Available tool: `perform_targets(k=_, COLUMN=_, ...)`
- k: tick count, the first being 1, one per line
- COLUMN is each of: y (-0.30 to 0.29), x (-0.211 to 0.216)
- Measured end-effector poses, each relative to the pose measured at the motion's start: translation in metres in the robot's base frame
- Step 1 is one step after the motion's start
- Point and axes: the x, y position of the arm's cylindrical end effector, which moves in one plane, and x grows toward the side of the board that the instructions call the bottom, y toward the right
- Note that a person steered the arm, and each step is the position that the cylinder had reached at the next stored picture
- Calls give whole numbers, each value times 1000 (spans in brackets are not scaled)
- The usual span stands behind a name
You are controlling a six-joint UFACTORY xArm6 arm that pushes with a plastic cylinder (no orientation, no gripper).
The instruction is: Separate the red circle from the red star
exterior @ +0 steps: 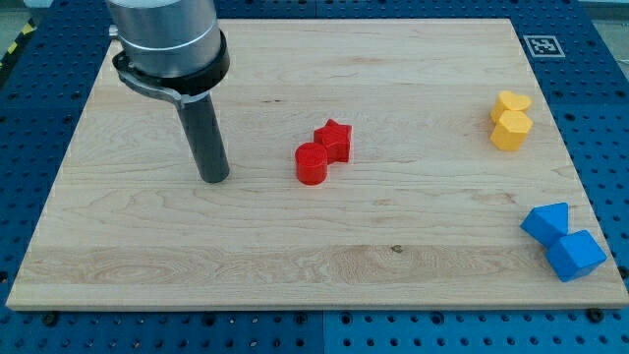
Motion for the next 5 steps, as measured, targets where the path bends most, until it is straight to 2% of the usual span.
perform_targets(k=1, y=36, x=-4)
perform_targets(k=5, y=42, x=-4)
